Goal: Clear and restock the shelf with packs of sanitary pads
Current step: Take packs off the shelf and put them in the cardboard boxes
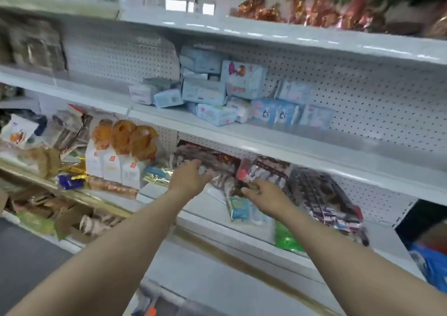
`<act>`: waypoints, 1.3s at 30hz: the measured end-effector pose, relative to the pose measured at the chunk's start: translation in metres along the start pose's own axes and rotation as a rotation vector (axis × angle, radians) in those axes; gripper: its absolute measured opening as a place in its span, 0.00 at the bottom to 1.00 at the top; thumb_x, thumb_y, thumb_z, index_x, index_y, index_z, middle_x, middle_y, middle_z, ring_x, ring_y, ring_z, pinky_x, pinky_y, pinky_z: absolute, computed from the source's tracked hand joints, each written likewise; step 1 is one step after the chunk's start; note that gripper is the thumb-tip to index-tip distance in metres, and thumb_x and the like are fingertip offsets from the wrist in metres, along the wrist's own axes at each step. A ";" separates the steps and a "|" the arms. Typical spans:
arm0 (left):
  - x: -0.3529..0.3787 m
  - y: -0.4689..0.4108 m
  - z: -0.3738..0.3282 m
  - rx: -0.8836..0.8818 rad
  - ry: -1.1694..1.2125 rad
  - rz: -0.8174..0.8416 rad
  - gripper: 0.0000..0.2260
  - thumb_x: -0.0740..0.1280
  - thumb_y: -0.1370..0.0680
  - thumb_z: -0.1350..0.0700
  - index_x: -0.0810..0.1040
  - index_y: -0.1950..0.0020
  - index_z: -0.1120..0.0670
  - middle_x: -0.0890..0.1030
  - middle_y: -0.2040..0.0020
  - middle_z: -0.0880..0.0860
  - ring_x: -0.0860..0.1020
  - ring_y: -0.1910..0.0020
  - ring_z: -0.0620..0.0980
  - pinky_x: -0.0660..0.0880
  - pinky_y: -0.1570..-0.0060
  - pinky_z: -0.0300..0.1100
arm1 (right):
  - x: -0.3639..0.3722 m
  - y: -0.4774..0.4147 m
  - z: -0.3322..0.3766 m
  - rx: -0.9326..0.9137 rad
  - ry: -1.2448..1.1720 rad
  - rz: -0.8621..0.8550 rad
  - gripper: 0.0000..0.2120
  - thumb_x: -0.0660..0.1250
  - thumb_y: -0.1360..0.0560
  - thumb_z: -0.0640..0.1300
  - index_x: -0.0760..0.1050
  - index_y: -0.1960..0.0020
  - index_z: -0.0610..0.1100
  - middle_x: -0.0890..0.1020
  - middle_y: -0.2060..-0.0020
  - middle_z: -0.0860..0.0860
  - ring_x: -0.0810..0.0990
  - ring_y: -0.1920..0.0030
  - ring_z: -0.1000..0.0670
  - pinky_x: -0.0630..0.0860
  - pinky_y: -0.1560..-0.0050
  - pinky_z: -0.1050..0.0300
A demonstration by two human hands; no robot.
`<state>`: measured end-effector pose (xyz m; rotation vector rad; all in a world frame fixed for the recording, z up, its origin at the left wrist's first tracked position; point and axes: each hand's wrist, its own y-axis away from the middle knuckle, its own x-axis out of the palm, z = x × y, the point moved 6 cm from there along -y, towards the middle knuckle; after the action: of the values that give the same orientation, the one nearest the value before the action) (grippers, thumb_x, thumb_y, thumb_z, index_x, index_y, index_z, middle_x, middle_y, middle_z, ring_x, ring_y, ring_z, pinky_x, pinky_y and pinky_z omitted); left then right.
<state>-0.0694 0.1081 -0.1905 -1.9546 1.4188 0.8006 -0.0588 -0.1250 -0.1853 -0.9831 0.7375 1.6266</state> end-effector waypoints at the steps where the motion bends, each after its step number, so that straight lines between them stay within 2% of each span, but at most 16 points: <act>1: -0.013 0.001 -0.025 0.030 0.015 -0.018 0.29 0.68 0.24 0.38 0.72 0.29 0.54 0.77 0.34 0.57 0.75 0.36 0.59 0.74 0.39 0.51 | -0.029 0.006 0.002 -0.014 0.013 -0.042 0.23 0.63 0.20 0.60 0.76 0.36 0.44 0.81 0.39 0.45 0.79 0.39 0.43 0.74 0.43 0.55; 6: -0.055 0.007 -0.125 0.157 0.033 -0.080 0.33 0.69 0.25 0.36 0.67 0.25 0.51 0.72 0.30 0.59 0.74 0.35 0.60 0.75 0.39 0.52 | -0.147 0.034 0.000 -0.035 -0.022 -0.208 0.30 0.62 0.20 0.62 0.70 0.27 0.43 0.75 0.30 0.46 0.75 0.32 0.44 0.71 0.36 0.53; 13: -0.073 0.009 -0.189 0.211 0.016 -0.100 0.36 0.71 0.27 0.36 0.66 0.25 0.51 0.72 0.30 0.58 0.72 0.33 0.59 0.73 0.38 0.53 | -0.231 0.046 -0.011 -0.025 -0.003 -0.305 0.31 0.62 0.20 0.63 0.68 0.25 0.43 0.72 0.27 0.47 0.72 0.29 0.45 0.70 0.33 0.51; 19: -0.077 -0.012 -0.201 0.190 0.033 -0.115 0.37 0.70 0.26 0.36 0.65 0.23 0.53 0.71 0.28 0.58 0.71 0.31 0.58 0.71 0.35 0.51 | -0.247 0.024 -0.021 -0.019 -0.056 -0.331 0.32 0.66 0.23 0.64 0.69 0.26 0.46 0.72 0.27 0.48 0.73 0.30 0.46 0.72 0.33 0.49; 25: -0.047 -0.060 -0.206 0.169 0.172 -0.074 0.34 0.70 0.23 0.42 0.65 0.23 0.57 0.71 0.27 0.57 0.72 0.31 0.58 0.70 0.42 0.43 | -0.240 -0.020 -0.048 0.057 -0.085 -0.296 0.33 0.65 0.22 0.63 0.68 0.25 0.45 0.72 0.27 0.47 0.72 0.29 0.46 0.70 0.33 0.51; 28: -0.027 -0.097 -0.212 0.176 0.243 -0.034 0.28 0.71 0.24 0.42 0.73 0.30 0.56 0.78 0.34 0.56 0.76 0.37 0.57 0.72 0.43 0.42 | -0.238 -0.052 -0.061 0.079 -0.104 -0.296 0.33 0.65 0.22 0.62 0.68 0.25 0.43 0.71 0.27 0.47 0.71 0.28 0.46 0.68 0.31 0.52; 30: -0.015 -0.124 -0.217 0.198 0.284 -0.019 0.25 0.72 0.25 0.43 0.76 0.33 0.55 0.80 0.37 0.55 0.77 0.38 0.56 0.72 0.47 0.42 | -0.238 -0.075 -0.069 0.105 -0.108 -0.302 0.33 0.66 0.22 0.62 0.68 0.25 0.43 0.71 0.26 0.47 0.70 0.28 0.46 0.68 0.31 0.53; 32: -0.004 -0.151 -0.225 0.194 0.338 0.004 0.25 0.73 0.25 0.45 0.74 0.32 0.55 0.78 0.36 0.54 0.76 0.36 0.55 0.69 0.49 0.40 | -0.239 -0.098 -0.077 0.140 -0.112 -0.308 0.33 0.66 0.22 0.62 0.68 0.25 0.42 0.72 0.27 0.47 0.71 0.28 0.46 0.68 0.31 0.53; 35: 0.008 -0.191 -0.244 0.211 0.301 0.006 0.28 0.71 0.23 0.44 0.71 0.29 0.58 0.78 0.34 0.56 0.75 0.34 0.56 0.70 0.43 0.42 | -0.245 -0.131 -0.088 0.194 -0.109 -0.315 0.33 0.67 0.22 0.62 0.69 0.26 0.42 0.73 0.28 0.47 0.72 0.29 0.46 0.71 0.34 0.55; 37: 0.018 -0.218 -0.256 0.222 0.267 0.036 0.29 0.69 0.22 0.42 0.70 0.28 0.59 0.77 0.33 0.57 0.75 0.34 0.57 0.70 0.45 0.41 | -0.250 -0.150 -0.098 0.230 -0.113 -0.324 0.32 0.66 0.23 0.62 0.70 0.27 0.43 0.73 0.28 0.47 0.72 0.30 0.47 0.68 0.37 0.60; 39: 0.032 -0.246 -0.266 0.228 0.244 0.077 0.32 0.67 0.21 0.40 0.67 0.25 0.59 0.73 0.28 0.57 0.72 0.30 0.57 0.69 0.42 0.39 | -0.254 -0.167 -0.110 0.279 -0.135 -0.339 0.31 0.66 0.22 0.62 0.71 0.27 0.44 0.73 0.28 0.48 0.72 0.30 0.48 0.66 0.35 0.61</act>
<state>0.2083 -0.0477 -0.0159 -1.8778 1.6568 0.4197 0.1569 -0.2913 -0.0117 -0.7429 0.6461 1.2435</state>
